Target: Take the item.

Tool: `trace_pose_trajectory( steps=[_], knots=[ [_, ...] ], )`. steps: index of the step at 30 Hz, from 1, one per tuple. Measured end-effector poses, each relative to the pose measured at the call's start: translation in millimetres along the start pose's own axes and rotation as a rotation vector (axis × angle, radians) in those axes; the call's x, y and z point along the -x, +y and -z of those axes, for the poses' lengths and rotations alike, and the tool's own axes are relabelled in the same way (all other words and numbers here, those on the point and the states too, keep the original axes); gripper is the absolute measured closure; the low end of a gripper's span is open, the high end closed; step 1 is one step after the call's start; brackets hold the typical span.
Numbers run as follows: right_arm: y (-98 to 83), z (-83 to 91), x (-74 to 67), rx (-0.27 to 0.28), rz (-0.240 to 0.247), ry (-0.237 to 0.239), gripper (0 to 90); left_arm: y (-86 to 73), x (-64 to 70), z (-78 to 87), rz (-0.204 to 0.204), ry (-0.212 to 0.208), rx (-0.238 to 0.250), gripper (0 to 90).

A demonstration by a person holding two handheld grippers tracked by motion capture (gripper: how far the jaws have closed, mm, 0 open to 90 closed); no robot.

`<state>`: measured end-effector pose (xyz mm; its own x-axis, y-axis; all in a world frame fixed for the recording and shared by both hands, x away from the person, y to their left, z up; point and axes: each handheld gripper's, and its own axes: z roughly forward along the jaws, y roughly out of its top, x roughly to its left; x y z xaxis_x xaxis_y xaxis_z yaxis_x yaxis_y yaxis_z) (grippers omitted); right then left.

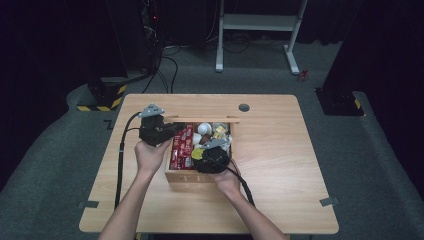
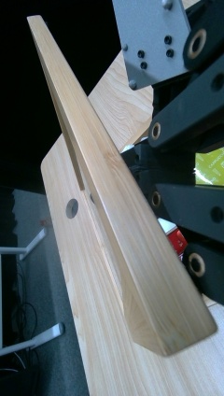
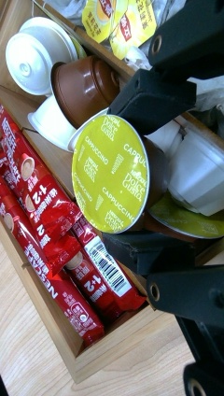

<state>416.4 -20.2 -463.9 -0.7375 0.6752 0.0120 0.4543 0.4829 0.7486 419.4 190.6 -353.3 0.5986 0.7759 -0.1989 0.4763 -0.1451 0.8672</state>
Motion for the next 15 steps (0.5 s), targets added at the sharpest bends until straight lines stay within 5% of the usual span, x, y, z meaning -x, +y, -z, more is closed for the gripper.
trace_pose_trajectory(
  steps=[15],
  knots=[
    [-1.7,20.3,13.7,0.063,-0.042,0.014,41.0,-1.4,2.3,-0.4,-0.008,0.026,-0.005,90.0]
  ],
)
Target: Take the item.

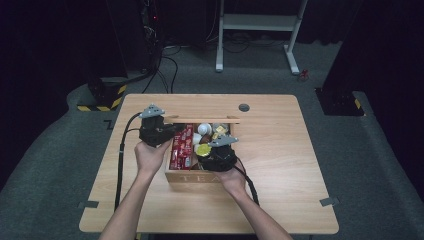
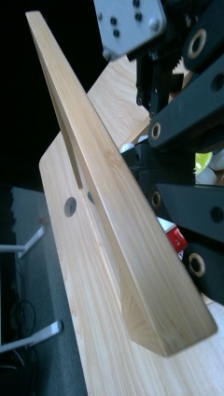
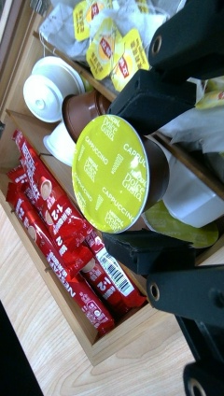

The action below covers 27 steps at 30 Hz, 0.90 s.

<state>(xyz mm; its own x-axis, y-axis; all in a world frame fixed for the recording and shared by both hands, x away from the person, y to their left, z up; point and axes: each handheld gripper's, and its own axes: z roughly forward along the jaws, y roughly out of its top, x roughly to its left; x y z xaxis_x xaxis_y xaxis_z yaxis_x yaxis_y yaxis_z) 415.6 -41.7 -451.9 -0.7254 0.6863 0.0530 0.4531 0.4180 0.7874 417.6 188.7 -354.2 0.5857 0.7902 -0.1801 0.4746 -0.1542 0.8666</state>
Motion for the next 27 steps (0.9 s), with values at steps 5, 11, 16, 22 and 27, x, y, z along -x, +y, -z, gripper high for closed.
trace_pose_trajectory(
  steps=[5,11,16,22,27],
  knots=[
    [-1.1,5.9,5.0,0.011,-0.006,0.002,41.0,-0.6,1.6,-0.5,-0.001,0.014,0.002,90.0],
    [-2.0,14.8,11.7,0.034,-0.029,0.015,41.0,-0.8,1.6,-0.5,0.003,0.013,0.005,90.0],
    [-3.4,20.8,17.3,0.042,-0.036,0.017,41.0,-2.4,1.9,-0.2,0.002,0.009,0.004,90.0],
    [-5.1,29.9,24.0,0.054,-0.049,0.006,41.1,-2.8,1.3,0.0,0.001,0.003,0.010,90.0],
    [-5.2,37.6,27.5,0.070,-0.075,0.026,41.0,-4.1,1.6,-0.1,-0.008,0.005,0.017,90.0]
  ],
)
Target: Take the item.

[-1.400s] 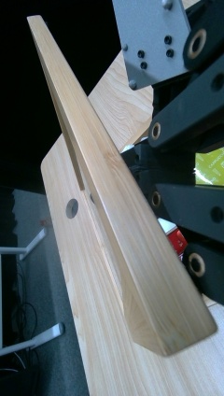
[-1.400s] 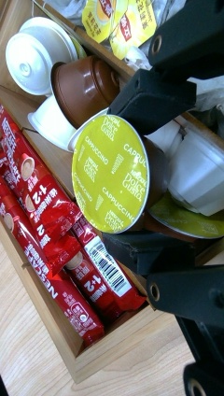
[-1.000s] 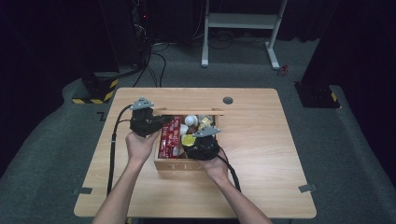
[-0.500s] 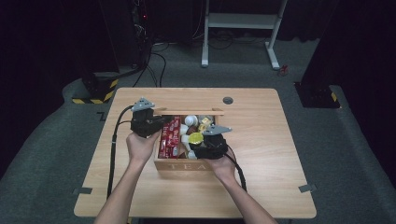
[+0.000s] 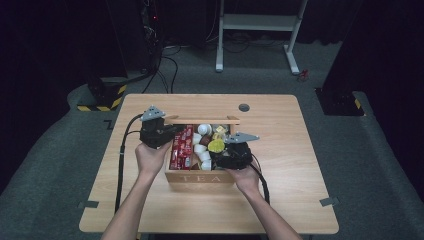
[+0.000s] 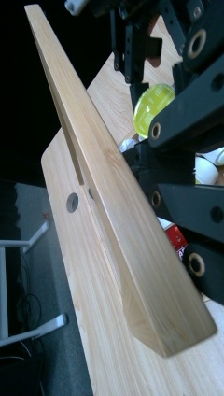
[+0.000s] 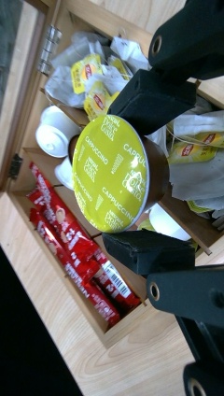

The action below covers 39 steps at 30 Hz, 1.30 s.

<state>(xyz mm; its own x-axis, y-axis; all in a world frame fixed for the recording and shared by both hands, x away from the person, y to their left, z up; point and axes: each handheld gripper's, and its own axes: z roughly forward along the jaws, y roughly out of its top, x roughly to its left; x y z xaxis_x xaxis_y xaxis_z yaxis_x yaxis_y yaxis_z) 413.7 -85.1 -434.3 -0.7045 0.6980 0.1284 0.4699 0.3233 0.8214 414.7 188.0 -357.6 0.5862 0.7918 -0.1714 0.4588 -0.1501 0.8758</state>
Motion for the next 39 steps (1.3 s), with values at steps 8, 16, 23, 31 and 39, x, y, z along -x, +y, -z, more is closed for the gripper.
trace_pose_trajectory(
  steps=[8,16,23,31,39],
  knots=[
    [0.4,9.8,2.4,0.028,-0.007,-0.002,41.0,-0.5,-0.3,0.1,-0.008,0.001,0.003,90.0],
    [-3.0,22.4,4.9,0.031,-0.003,0.006,41.1,-2.7,0.4,0.1,-0.016,0.003,0.011,90.0],
    [-8.3,31.2,10.0,0.036,-0.005,-0.002,41.0,-3.9,0.5,0.0,-0.011,-0.002,0.018,90.0],
    [-19.0,41.1,19.2,0.032,-0.018,-0.016,41.0,-8.1,0.8,0.4,-0.014,-0.009,0.029,90.0],
    [-26.9,53.5,30.9,0.047,-0.035,-0.043,41.0,-9.6,1.1,0.8,-0.013,-0.013,0.030,90.0]
  ],
)
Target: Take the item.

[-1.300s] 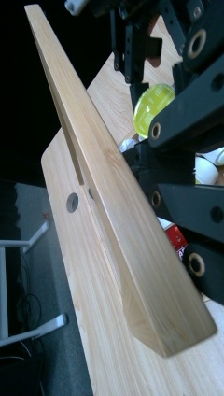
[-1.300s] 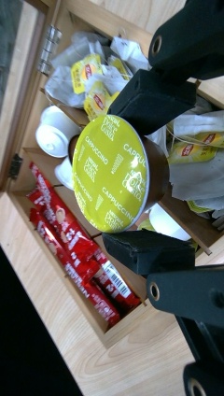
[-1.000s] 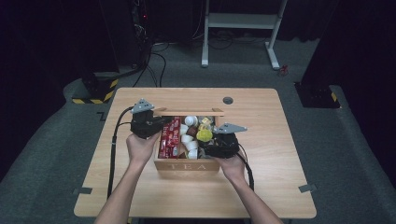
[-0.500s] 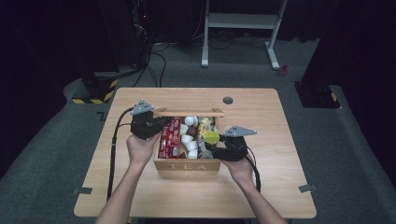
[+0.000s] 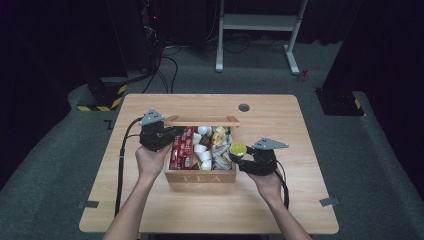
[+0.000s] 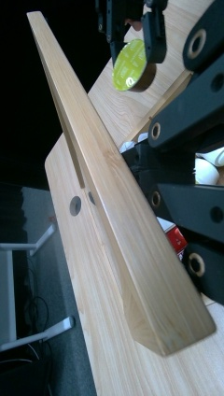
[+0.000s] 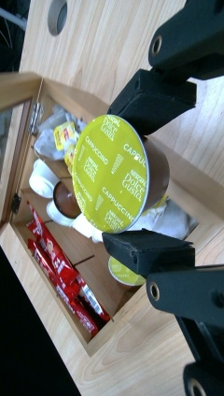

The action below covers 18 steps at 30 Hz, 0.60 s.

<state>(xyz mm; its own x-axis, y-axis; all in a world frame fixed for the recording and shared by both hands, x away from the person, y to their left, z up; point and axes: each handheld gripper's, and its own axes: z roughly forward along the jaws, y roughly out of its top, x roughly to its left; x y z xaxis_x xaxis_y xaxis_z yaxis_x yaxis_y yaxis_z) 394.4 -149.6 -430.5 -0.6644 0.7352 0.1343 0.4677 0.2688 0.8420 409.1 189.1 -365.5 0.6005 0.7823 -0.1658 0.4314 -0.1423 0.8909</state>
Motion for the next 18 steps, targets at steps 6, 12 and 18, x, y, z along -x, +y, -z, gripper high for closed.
trace_pose_trajectory(
  steps=[6,12,18],
  knots=[
    [-4.8,9.3,9.7,0.013,-0.008,-0.024,41.0,-1.4,-0.2,0.3,-0.003,-0.006,0.002,90.0],
    [-10.5,16.7,18.6,0.016,-0.025,-0.049,41.0,-2.0,-0.1,0.6,0.002,-0.011,0.002,90.0],
    [-16.2,23.1,30.2,0.016,-0.035,-0.071,41.0,-2.6,-0.3,1.3,-0.007,-0.015,-0.004,90.0]
  ],
)
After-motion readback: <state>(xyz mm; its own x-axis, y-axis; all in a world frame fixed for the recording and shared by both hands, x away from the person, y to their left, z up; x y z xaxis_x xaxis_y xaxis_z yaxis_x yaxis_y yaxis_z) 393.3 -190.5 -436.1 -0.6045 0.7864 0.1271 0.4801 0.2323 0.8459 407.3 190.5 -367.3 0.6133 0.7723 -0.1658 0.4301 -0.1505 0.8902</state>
